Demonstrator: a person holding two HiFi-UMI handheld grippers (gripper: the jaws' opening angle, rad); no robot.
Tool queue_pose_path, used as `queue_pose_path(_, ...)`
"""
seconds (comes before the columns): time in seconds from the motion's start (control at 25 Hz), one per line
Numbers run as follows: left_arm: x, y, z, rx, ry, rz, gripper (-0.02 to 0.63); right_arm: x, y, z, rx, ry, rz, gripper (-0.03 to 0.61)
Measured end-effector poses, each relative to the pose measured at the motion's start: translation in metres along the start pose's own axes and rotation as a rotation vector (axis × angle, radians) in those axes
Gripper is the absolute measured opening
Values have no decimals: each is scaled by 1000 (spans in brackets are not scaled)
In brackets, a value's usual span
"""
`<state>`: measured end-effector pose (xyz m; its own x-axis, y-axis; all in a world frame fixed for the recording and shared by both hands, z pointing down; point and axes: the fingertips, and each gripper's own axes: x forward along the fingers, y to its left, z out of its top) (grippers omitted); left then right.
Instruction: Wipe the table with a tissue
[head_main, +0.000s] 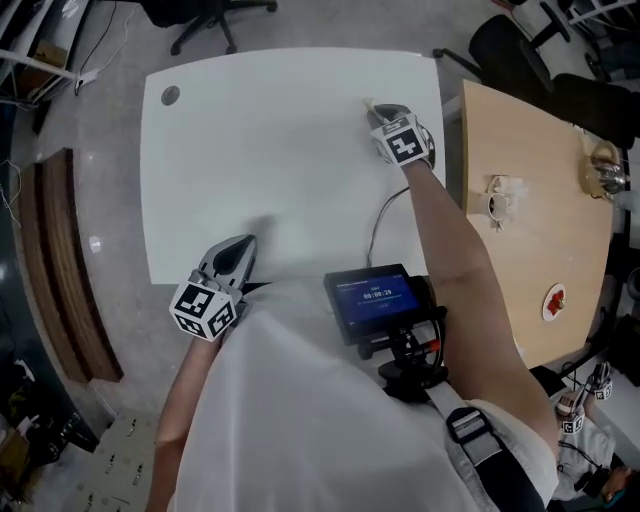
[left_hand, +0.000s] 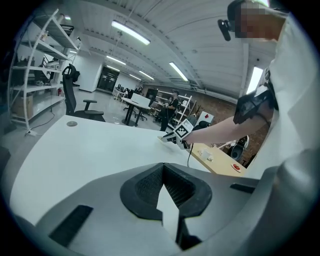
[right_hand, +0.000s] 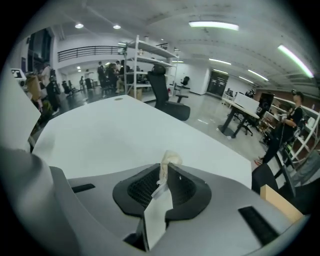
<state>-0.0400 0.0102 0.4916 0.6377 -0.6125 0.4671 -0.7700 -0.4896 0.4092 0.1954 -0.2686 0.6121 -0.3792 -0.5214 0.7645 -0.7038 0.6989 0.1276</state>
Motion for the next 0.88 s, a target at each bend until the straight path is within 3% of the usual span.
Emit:
queue_pose_path(0.2,-13,12,-4,-32,-6,46,6,13,-29,-8,6,86,-81,49)
queue_pose_path(0.36,-16,18,-5,-38,-5,47,6,19,-19,-4,-83,98,-98,49)
queue_pose_path(0.6,-13,20,1,-17,-2,8,6,10,72,0,-374,67,181,49)
queue_pose_path(0.76,-15,22,14,14,-14,-32,6,-5,125,-6,-470,50,264,49)
queue_pose_path(0.88,-15,27,24,40,-37,-43,6,-8,137,1,-487,54,302,49)
